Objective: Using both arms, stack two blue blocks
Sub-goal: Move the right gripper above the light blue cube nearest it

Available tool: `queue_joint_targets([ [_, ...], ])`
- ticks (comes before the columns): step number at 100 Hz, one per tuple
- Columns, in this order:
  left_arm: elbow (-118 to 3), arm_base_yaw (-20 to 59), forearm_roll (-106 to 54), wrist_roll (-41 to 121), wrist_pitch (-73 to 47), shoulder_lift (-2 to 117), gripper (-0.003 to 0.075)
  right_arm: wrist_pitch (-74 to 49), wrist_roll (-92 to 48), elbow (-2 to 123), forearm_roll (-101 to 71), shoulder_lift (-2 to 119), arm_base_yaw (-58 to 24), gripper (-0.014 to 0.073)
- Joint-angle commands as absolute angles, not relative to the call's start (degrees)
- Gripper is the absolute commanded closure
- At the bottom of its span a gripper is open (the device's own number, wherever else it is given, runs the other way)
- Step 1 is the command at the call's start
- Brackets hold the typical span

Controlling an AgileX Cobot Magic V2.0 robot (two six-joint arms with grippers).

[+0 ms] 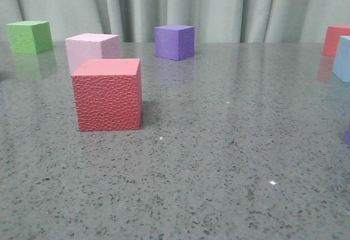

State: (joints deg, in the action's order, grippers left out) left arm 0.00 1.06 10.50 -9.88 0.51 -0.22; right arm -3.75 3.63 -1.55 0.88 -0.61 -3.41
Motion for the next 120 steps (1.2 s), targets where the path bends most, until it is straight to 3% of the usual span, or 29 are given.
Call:
queue_joint_targets([
  [1, 2.5, 1.0, 10.0, -10.0, 4.9, -2.0, 0.0739, 0.9, 3.2, -0.6, 1.2, -2.1, -3.0, 0.0715],
  [105, 1.5, 1.0, 9.9, -10.0, 4.8, -2.0, 0.0739, 4.4, 3.3, 0.0, 0.7, -2.1, -3.0, 0.0715],
  [120, -3.7, 1.0, 9.8, -10.0, -2.5, -1.2, 0.0739, -1.4, 3.3, 4.4, -2.3, -1.5, -3.0, 0.0715],
])
